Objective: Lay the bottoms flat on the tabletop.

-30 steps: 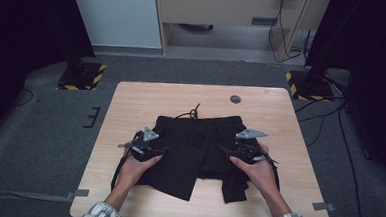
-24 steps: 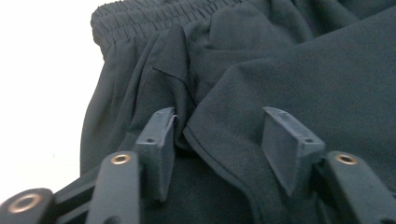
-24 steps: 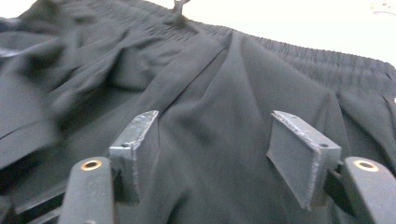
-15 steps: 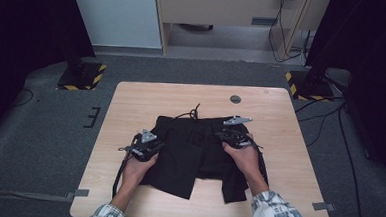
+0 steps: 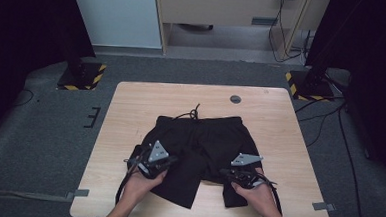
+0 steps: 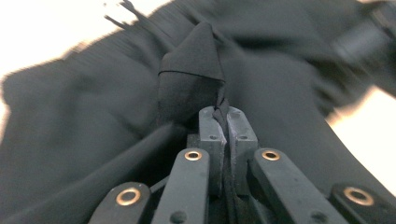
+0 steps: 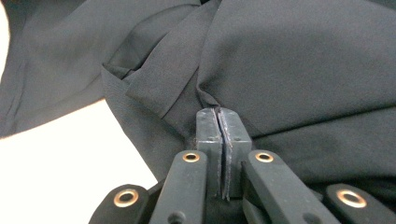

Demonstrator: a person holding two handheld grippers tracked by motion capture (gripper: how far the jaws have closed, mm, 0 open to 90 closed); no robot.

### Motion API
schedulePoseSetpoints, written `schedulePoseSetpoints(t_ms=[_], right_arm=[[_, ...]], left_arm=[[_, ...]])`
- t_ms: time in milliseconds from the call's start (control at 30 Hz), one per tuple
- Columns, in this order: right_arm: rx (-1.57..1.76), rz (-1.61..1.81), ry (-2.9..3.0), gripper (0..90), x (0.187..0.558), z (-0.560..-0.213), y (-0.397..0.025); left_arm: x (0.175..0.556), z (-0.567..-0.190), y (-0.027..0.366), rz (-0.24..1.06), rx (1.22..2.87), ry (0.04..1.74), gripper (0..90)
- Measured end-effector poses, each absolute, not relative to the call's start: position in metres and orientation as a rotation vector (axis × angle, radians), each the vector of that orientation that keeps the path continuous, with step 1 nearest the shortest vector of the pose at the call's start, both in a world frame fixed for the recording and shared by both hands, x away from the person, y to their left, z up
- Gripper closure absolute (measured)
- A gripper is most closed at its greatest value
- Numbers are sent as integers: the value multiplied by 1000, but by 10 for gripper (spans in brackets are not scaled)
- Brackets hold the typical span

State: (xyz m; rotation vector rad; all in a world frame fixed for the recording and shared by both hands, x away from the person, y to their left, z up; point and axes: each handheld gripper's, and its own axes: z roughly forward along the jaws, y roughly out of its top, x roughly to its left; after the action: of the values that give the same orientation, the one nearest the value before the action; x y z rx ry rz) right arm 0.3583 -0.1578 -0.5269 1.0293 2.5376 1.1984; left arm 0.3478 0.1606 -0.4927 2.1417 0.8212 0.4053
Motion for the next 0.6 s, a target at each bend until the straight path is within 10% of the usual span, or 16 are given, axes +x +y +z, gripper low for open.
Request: schedulePoseSetpoints(t_ms=[533,600], right_arm=[[989,1109,2535,858,337,-523,-166],[983,1172,2520,695,338,-525,-174]], left_arm=[[366,-523,123,343,2181,775,855],[359,-524,133,295,2161,778,828]])
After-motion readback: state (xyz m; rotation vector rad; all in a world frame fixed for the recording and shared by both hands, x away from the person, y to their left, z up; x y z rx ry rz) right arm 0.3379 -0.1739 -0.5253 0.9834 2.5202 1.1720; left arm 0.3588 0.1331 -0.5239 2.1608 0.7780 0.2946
